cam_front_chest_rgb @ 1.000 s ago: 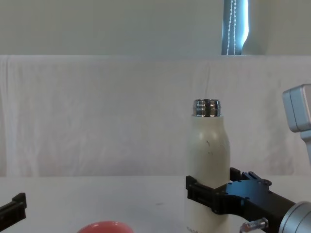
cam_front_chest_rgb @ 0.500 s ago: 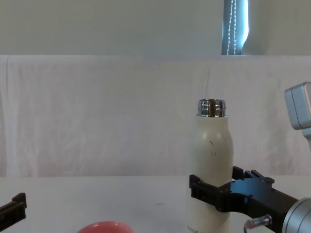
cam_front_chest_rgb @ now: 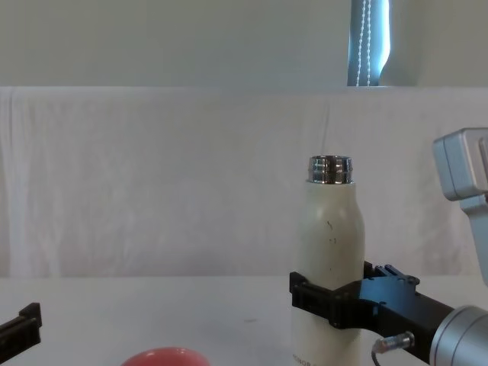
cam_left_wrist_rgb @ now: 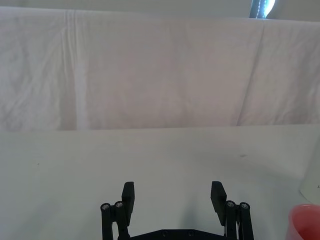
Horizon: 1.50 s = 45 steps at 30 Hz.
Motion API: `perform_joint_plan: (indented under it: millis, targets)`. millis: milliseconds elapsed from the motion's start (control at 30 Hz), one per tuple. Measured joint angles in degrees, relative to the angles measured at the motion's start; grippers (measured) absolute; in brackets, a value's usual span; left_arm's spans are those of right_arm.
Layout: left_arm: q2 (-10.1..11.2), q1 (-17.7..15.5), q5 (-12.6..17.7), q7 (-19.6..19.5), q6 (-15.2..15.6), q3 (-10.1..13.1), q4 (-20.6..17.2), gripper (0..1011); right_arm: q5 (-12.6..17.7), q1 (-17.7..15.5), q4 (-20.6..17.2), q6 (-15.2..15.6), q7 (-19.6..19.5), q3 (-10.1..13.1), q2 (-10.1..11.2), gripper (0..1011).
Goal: Grasp the thermos with one hand and pour water into the cup lid.
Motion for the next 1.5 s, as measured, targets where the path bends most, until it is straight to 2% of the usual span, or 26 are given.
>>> perform_joint_plan:
  millis: [733,833,1233,1500]
  targets:
    - [0.00,0.00,0.00,0.00,0.00,0.00,0.00,1001,0.65,2.17,3.06,-0.66,0.09,-0.22,-0.91,1001]
    - [0.00,0.00,0.00,0.00,0.00,0.00,0.00,1001,0.83,2.19,3.07,-0.71,0.14,-0.15,-0.92,970]
    - [0.00,0.00,0.00,0.00,0.00,0.00,0.00,1001,0.66,1.94,1.71,1.18,-0.40,-0.16,-0.79,947]
    - [0.00,0.00,0.00,0.00,0.00,0.00,0.00,1001,-0.03,1.84,-1.81,3.33,-0.83,-0.17,0.02,947]
